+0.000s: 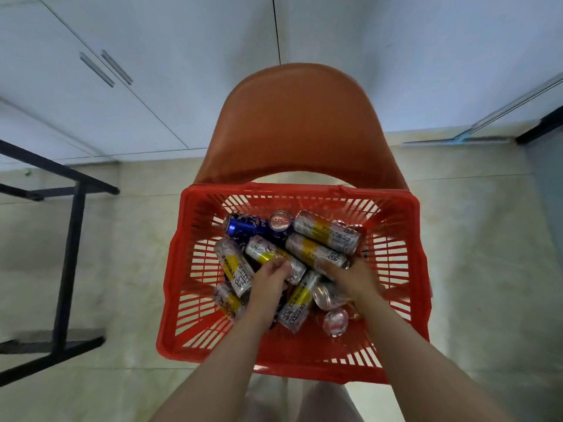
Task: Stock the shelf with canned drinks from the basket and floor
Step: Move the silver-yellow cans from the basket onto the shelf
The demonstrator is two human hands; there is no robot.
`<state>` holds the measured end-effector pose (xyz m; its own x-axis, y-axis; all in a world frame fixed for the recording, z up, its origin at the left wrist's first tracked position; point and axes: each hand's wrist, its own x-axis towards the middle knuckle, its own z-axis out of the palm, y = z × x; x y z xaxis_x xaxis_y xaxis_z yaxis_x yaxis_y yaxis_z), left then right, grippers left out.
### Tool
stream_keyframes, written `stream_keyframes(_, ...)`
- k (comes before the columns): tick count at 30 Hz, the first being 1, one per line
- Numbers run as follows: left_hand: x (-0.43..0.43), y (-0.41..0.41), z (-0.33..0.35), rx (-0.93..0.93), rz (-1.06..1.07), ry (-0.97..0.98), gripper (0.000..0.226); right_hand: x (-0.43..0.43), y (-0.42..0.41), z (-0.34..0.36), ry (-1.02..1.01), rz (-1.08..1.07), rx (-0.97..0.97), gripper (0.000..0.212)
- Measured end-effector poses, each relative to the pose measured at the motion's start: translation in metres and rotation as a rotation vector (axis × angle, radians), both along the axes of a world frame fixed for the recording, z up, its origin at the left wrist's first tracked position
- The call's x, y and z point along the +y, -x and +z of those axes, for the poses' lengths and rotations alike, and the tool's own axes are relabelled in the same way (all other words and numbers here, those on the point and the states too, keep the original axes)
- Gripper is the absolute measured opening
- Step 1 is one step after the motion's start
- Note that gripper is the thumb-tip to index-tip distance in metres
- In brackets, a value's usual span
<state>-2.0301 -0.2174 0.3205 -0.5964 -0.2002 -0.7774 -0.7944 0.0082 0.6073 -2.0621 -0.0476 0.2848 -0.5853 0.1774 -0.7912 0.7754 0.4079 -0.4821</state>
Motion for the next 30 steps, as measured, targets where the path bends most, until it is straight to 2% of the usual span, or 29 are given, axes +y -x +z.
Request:
stream_keyframes(3,0.004,0.004,0.002,-0.011,0.047,-0.054,0.005,0.001,-0.002,0.006,-0.013,-0.035,0.029,0.060)
stream_keyframes(5,0.005,0.006,0.006,-0.012,0.045,-0.073,0.012,0.003,-0.008,0.012,0.007,-0.113,0.064,0.062)
stream_keyframes(9,0.000,0.009,0.018,-0.059,-0.054,-0.080,0.034,0.014,-0.028,0.043,0.178,-0.266,0.113,0.042)
stream_keyframes(12,-0.008,0.012,0.043,-0.087,-0.062,-0.166,0.044,0.026,-0.047,0.076,0.322,-0.328,0.152,0.042)
stream_keyframes(15,-0.018,0.017,0.078,-0.100,-0.061,-0.296,0.067,0.026,-0.063,0.115,0.485,-0.396,0.199,0.051)
stream_keyframes(18,-0.030,0.018,0.116,-0.078,-0.212,-0.400,0.076,0.019,-0.078,0.155,0.552,-0.380,0.298,0.053)
stream_keyframes(21,-0.042,0.015,0.159,-0.036,-0.418,-0.514,0.070,0.011,-0.100,0.198,0.638,-0.420,0.448,0.049)
stream_keyframes(25,-0.043,0.003,0.219,-0.014,-0.663,-0.595,0.055,0.009,-0.133,0.259,0.766,-0.460,0.639,0.059)
stream_keyframes(30,-0.010,-0.032,0.286,0.021,-0.912,-0.741,0.054,0.019,-0.176,0.326,0.745,-0.534,0.857,0.069)
